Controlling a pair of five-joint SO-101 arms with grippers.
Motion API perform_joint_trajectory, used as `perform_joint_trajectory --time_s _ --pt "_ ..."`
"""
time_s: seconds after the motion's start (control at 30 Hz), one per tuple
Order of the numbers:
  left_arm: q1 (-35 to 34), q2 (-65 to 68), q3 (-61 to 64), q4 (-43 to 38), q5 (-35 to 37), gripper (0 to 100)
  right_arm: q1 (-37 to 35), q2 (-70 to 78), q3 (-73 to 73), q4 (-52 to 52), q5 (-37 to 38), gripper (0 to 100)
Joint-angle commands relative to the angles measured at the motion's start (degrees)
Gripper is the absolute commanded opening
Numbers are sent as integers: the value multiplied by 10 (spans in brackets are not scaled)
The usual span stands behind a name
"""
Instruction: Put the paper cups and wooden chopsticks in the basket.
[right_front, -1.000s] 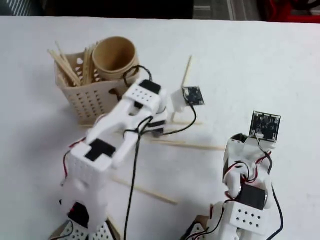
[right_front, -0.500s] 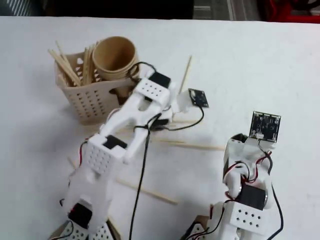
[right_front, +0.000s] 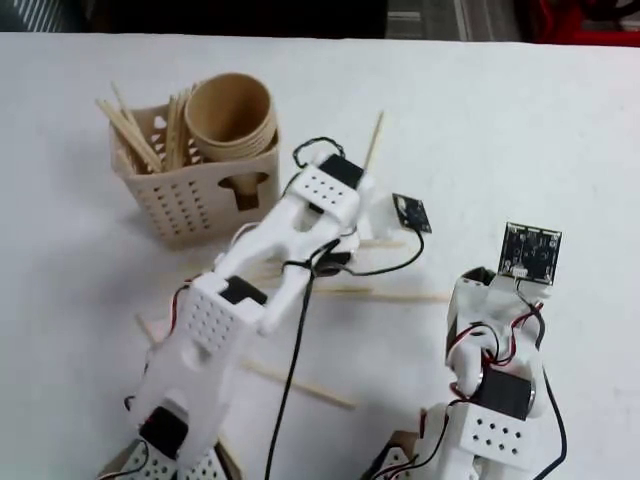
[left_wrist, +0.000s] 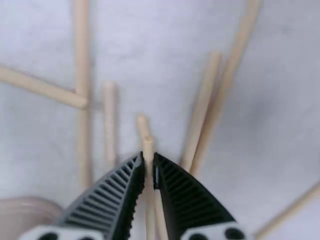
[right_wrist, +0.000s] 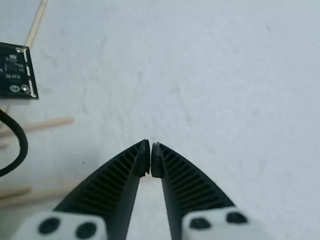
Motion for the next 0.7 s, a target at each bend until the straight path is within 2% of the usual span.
perform_joint_trajectory --time_s 0.0,0.43,0.67 --pt "17 -17 -9 19 17 23 3 -7 -13 -11 2 18" --pt "18 -218 -4 58 72 23 3 -7 -13 -11 2 18" --pt "21 -368 -4 59 119 23 2 -7 -13 -11 2 18"
